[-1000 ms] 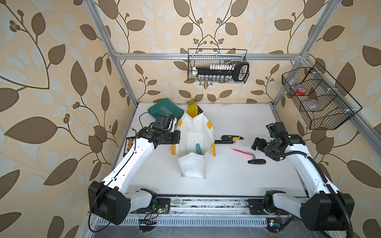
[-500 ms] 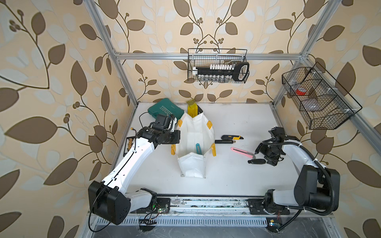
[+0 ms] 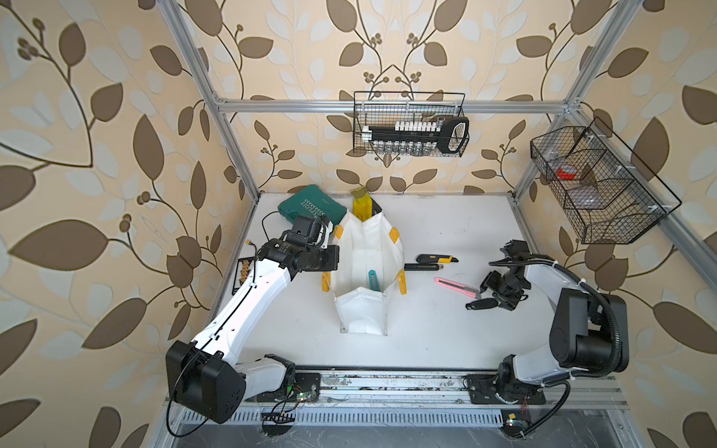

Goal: Place the art knife into the pouch
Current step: Adjust the utility knife at the center of the board, then pick up the utility knife at the center of the board.

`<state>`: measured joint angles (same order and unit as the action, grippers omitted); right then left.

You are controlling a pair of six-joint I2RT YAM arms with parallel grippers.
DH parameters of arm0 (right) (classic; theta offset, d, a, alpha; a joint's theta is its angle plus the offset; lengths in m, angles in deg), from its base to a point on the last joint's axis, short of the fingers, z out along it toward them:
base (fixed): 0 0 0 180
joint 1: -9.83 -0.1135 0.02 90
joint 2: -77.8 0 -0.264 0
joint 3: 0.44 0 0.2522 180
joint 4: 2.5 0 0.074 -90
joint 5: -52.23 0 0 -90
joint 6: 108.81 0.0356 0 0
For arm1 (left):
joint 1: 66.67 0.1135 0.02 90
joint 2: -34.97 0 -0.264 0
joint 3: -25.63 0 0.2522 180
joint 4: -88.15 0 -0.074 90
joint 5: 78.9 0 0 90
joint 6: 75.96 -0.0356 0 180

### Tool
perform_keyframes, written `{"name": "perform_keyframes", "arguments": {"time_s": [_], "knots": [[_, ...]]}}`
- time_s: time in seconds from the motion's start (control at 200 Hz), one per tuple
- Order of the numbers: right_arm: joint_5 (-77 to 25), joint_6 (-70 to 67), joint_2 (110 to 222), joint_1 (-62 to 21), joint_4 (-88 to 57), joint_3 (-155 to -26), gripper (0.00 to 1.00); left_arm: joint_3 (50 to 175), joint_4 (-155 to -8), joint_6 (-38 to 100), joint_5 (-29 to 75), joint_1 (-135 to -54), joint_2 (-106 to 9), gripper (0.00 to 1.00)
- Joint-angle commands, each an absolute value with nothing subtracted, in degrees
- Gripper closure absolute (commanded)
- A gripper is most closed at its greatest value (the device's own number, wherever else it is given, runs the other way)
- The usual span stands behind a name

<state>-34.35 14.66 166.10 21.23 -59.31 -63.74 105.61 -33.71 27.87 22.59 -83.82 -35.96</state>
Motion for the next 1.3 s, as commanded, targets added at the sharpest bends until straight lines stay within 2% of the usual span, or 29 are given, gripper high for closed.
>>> {"name": "perform_keyframes", "arguments": {"time_s": [0.0,0.095,0.17,0.27,0.39,0.425,0.58,0.805,1.295], "knots": [[-35.5,16.0,167.9,21.5,-57.5,-62.1,0.33,105.5,-35.4,27.2,21.9,-83.3,-33.9,1.0],[-35.4,16.1,168.7,21.5,-56.7,-61.5,0.35,105.5,-35.4,27.2,21.9,-83.3,-34.0,1.0],[-35.0,16.0,169.1,21.5,-56.1,-61.1,0.41,105.4,-35.4,27.2,21.9,-83.3,-34.1,1.0],[-33.7,15.3,168.8,21.5,-55.3,-60.3,0.56,105.5,-35.4,27.1,21.8,-83.3,-34.1,1.0],[-33.2,14.7,167.7,21.5,-55.3,-59.2,0.58,105.6,-35.4,27.2,21.7,-83.2,-34.2,1.0],[-33.1,14.6,166.9,21.5,-55.4,-58.7,0.61,105.6,-35.4,27.2,21.7,-83.3,-34.2,1.0],[-32.3,15.0,163.6,21.0,-55.7,-57.1,0.6,105.7,-35.3,27.2,21.7,-83.3,-34.3,1.0],[-34.0,15.6,161.3,15.9,-58.1,-57.0,0.5,105.7,-35.2,27.2,21.6,-83.3,-33.8,1.0],[-33.9,16.5,163.4,13.7,-55.7,-53.3,0.5,105.8,-35.0,27.0,21.6,-83.2,-33.4,1.0]]}}
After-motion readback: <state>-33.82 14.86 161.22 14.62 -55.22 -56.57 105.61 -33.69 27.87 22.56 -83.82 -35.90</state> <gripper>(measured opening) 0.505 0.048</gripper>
